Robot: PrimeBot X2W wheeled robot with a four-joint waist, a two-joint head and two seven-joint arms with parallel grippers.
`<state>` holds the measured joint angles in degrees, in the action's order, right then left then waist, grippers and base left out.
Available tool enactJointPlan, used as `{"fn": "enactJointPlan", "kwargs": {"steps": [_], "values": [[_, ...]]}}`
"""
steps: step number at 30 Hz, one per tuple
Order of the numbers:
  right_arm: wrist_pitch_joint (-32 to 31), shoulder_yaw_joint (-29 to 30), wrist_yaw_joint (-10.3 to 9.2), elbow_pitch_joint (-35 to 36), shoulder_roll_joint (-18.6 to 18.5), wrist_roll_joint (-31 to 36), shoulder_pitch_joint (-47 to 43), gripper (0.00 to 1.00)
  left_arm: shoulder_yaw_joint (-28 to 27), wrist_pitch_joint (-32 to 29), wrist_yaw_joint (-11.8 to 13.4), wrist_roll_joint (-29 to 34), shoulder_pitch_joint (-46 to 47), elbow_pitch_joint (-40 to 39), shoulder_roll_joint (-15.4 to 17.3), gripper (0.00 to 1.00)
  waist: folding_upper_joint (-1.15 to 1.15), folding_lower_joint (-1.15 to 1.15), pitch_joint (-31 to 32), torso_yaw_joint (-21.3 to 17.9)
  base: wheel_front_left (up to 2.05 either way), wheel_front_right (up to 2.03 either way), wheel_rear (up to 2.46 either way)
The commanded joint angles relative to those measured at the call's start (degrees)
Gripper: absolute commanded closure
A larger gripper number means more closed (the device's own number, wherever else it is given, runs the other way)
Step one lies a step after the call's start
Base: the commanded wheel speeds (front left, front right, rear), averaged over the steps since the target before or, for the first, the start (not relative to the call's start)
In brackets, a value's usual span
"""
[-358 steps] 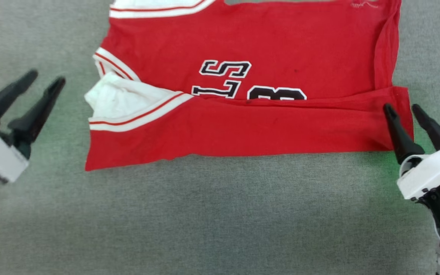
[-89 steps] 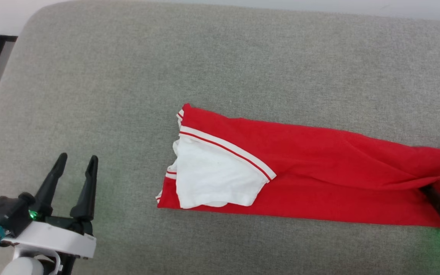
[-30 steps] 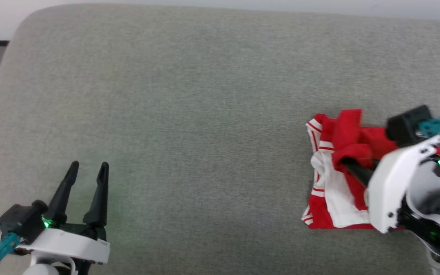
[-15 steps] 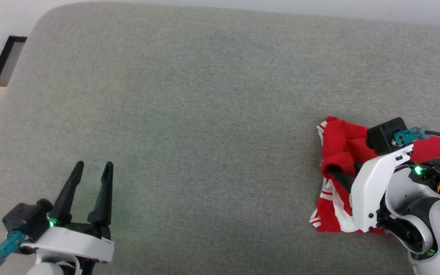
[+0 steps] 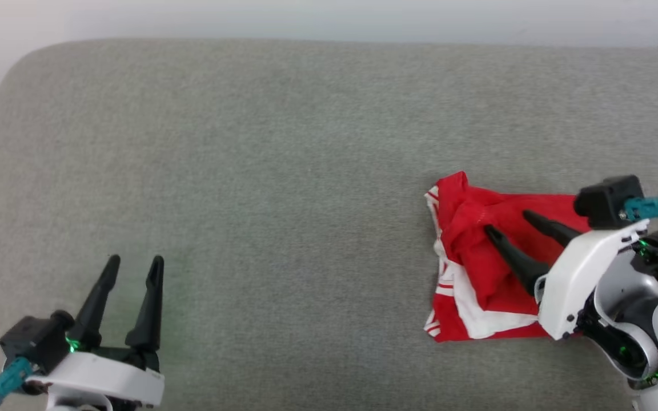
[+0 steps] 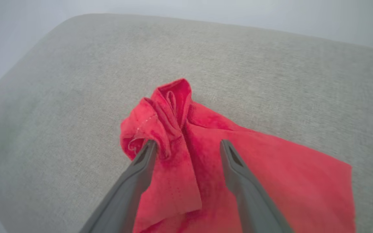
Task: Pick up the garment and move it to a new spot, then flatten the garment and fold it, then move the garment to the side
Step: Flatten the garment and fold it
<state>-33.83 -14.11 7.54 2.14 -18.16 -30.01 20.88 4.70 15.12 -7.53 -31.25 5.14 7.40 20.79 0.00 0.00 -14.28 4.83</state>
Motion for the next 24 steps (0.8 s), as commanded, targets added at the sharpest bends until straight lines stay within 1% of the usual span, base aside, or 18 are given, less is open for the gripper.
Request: {"fn": "enactJointPlan", "kwargs": {"steps": [1,5,10,19,22,24], "values": [[3.1,-0.9,-0.10,-1.5,-0.9,-1.0,-0.5,0.00,0.0,0.0,0.1,-0.2,-1.0,0.1,0.1,0.00,0.00,0.00,1.9,-2.1,0.00,0.00,0.00],[11.3,-2.0,-0.10,-5.8,-2.6,-3.9,-1.3,0.00,-0.3,0.0,0.1,-0.2,-2.2,0.5,0.1,0.00,0.00,0.00,3.2,-3.7,0.00,0.00,0.00],[20.0,-2.6,-0.10,-10.5,-3.5,-7.1,-1.2,0.00,-0.8,0.0,0.1,0.0,-4.0,0.8,0.1,0.00,0.00,0.00,5.2,-5.5,0.00,0.00,0.00],[37.3,-4.1,-0.10,-16.2,-4.8,-7.8,-1.8,0.00,-2.9,0.0,0.1,1.3,-7.9,0.1,-1.2,0.00,0.00,0.00,9.4,-8.3,0.00,0.00,0.00],[42.8,-3.1,-0.10,-18.1,-4.7,-7.4,-2.6,0.00,-3.9,0.0,0.1,1.9,-9.2,-0.5,-1.4,0.00,0.00,0.00,10.5,-8.6,0.00,0.00,0.00],[45.4,-2.2,-0.10,-19.3,-4.7,-6.5,-3.4,0.00,-4.5,0.0,0.1,2.0,-10.0,-1.1,-1.5,0.00,0.00,0.00,11.0,-8.7,0.00,0.00,0.00]]}}
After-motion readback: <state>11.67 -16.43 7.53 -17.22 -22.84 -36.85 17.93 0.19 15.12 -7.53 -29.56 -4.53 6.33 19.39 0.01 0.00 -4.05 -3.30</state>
